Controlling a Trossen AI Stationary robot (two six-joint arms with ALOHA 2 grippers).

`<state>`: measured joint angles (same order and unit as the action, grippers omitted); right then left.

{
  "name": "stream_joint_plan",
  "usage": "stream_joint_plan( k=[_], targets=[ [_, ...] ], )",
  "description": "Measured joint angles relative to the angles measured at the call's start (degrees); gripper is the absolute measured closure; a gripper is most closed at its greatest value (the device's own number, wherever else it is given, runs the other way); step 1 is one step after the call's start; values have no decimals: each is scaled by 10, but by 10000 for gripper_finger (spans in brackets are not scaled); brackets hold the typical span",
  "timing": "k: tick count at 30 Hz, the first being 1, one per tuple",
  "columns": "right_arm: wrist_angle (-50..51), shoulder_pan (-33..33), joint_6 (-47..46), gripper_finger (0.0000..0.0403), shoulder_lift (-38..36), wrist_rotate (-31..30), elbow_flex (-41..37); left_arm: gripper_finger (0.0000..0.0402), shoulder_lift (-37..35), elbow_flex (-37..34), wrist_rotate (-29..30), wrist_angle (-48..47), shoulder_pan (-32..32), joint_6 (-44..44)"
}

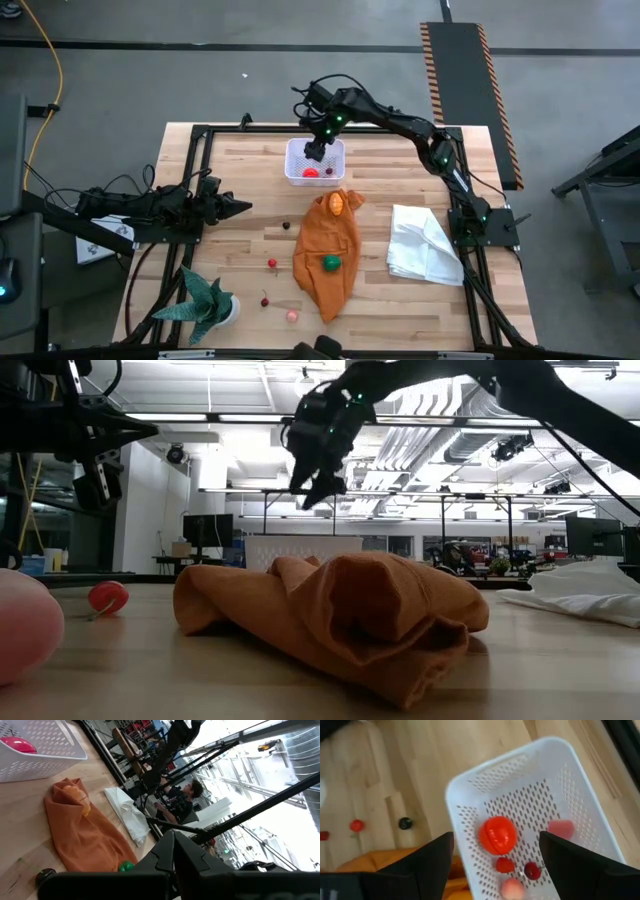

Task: Pick and placing Produce into tupperware
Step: Put the orange croissant into the white basket

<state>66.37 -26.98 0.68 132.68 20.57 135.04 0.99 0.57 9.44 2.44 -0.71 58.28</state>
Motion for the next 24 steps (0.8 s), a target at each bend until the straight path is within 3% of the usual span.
stream_joint_plan(
  k=[15,24],
  targets=[
    [20,27,16,123,-120,51,0,401,0,0,-35,-5,0,-2],
    [22,56,-7,193,-197,50,0,401,0,0,-39,-6,0,-13]
  ],
)
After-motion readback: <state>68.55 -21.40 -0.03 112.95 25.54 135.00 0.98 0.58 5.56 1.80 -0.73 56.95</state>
